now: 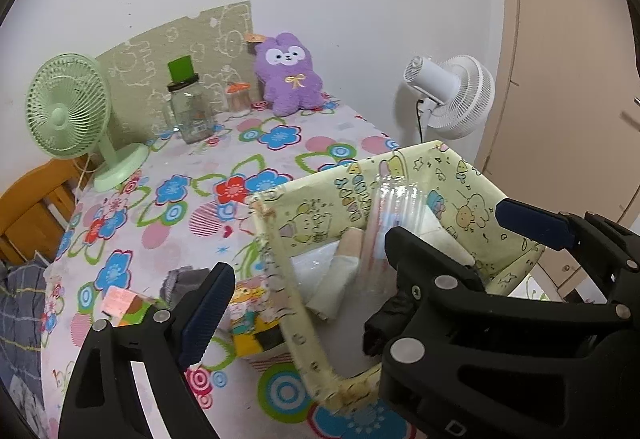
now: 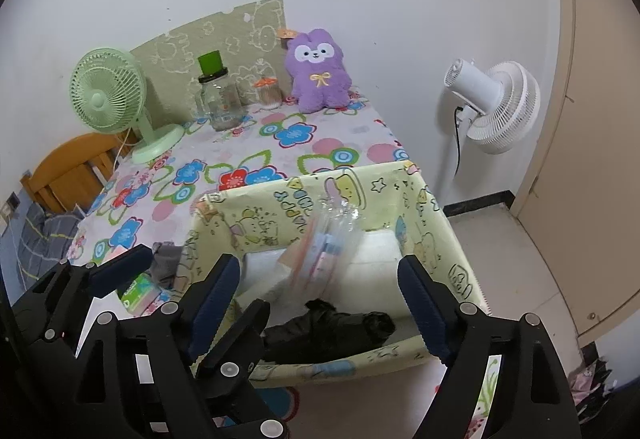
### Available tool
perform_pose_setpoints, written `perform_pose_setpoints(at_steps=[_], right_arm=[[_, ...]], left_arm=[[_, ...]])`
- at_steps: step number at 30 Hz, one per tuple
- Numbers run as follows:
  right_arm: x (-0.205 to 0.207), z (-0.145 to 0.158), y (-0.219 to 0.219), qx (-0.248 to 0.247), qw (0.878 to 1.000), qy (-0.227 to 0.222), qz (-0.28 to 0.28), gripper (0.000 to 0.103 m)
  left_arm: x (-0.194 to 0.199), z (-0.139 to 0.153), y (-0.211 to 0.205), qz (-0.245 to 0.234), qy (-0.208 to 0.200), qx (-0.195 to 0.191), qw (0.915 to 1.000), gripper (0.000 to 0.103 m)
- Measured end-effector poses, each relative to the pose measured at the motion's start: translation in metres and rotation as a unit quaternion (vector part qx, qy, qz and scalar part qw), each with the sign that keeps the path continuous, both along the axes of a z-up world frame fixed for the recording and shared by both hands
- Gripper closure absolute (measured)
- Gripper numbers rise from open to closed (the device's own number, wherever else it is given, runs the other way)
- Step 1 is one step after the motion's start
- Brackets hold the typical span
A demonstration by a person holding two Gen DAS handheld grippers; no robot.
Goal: Organize soft objects
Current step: 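Move both tools back from the box toward the remaining items on the bed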
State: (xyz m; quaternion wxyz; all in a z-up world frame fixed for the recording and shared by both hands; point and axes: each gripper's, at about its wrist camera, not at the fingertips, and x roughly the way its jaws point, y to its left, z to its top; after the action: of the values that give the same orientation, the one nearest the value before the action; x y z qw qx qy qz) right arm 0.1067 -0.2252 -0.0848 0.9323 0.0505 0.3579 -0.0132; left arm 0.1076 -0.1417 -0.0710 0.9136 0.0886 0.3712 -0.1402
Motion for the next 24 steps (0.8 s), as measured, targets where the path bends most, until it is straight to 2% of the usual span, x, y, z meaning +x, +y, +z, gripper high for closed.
perform_pose_setpoints(at_steps=[14, 24], right_arm=[[-0.013, 0.016, 0.032, -0.013, 0.999, -0.031, 0.019, 0.012], [-0.015, 0.020, 0.056, -0.016, 0.999, -0.040, 0.032, 0.011]], left_arm=[[-0.015, 0.017, 0.031, 0.021, -0.027, -0.010, 0.9994, 0.009], [-0.018, 0.020, 0.058, 0.046, -0.034, -0.013, 0.9983, 0.007]])
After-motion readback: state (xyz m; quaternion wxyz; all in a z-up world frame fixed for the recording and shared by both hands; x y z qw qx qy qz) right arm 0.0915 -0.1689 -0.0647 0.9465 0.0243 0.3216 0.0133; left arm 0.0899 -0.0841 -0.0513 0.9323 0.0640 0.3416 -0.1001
